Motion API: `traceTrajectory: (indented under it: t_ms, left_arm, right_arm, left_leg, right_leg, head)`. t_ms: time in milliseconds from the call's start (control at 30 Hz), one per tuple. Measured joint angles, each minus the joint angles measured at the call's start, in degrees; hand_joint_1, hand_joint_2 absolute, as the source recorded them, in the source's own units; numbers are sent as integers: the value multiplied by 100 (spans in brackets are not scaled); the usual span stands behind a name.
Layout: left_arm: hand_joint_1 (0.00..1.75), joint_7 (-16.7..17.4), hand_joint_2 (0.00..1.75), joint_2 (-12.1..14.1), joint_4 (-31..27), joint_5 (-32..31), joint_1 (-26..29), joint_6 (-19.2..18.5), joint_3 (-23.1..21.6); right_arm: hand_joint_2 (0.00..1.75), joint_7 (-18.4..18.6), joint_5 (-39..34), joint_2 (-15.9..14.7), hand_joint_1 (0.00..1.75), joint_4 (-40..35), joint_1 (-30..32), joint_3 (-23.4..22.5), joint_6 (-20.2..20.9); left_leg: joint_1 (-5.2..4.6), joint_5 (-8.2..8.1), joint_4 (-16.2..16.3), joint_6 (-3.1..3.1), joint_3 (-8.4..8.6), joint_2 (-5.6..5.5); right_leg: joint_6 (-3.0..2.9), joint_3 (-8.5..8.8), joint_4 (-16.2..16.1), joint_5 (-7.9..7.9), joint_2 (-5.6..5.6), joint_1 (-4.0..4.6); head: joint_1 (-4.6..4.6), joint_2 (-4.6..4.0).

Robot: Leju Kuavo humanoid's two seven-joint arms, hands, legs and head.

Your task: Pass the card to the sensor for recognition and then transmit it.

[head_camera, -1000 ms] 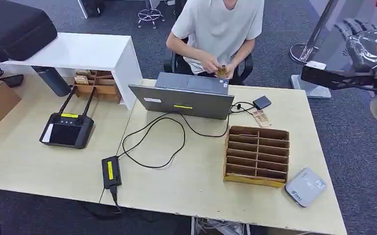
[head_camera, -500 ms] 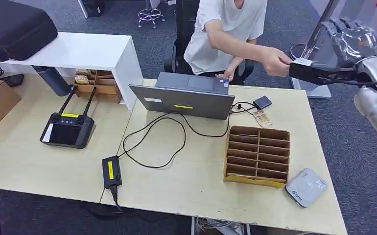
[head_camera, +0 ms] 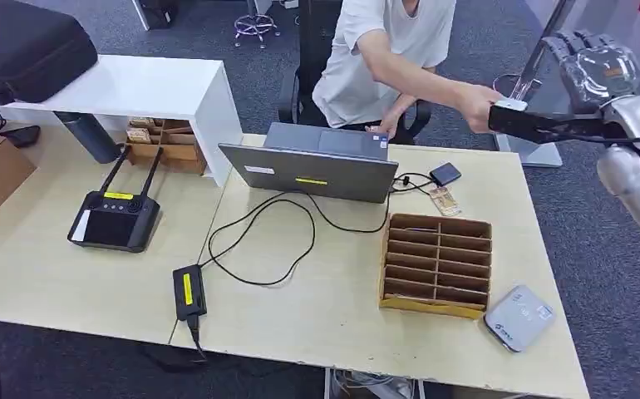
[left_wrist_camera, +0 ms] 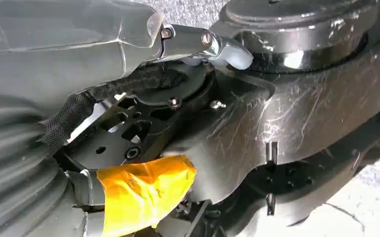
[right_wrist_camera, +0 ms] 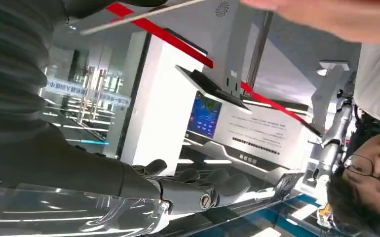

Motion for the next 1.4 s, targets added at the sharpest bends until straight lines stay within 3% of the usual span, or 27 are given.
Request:
traceTrajectory:
  t_ms: [100, 200, 233, 267, 500, 1400]
  left_arm:
    - [0, 51, 175, 48, 164, 2, -34, -384, 0]
    - [0, -19, 175, -33, 131, 2, -13, 10, 0]
    - [0, -45, 175, -43, 101, 2, -2, 88, 0]
    - [0, -48, 175, -54, 83, 2, -2, 123, 0]
    - [0, -45, 175, -65, 79, 2, 5, 90, 0]
    - [0, -271, 175, -109, 79, 2, 83, 187, 55]
  right_arm:
    - [175, 2, 4, 77, 0, 0, 1, 31, 9]
    - [175, 2, -17, 83, 0, 0, 2, 66, 26]
    - [175, 2, -35, 83, 17, 0, 2, 74, 28]
    - [175, 0, -63, 83, 175, 0, 1, 81, 37]
    - [175, -173, -326, 83, 175, 0, 25, 90, 105]
    - [175, -160, -367, 83, 175, -42, 134, 81, 101]
  left_leg:
    - [0, 0, 0, 0, 2, 1]
    - [1, 2, 0, -1, 1, -2]
    - [0, 2, 0, -1, 0, -2]
    - [0, 1, 0, 0, 0, -1]
    - [-1, 1, 1, 0, 1, 0]
    - [-1, 1, 2, 0, 3, 2]
  right_leg:
    - [0, -1, 1, 0, 1, 0]
    - [0, -1, 0, 0, -5, -1]
    - [0, -1, 0, 0, -4, -1]
    - [0, -1, -1, 0, -3, -2]
    - [0, -1, -2, 0, -1, -3]
    - [0, -2, -2, 1, 2, -3]
  head:
    - [-2, 0]
    - [0, 0]
    - [0, 0]
    - [0, 0]
    - [0, 0]
    - [0, 0]
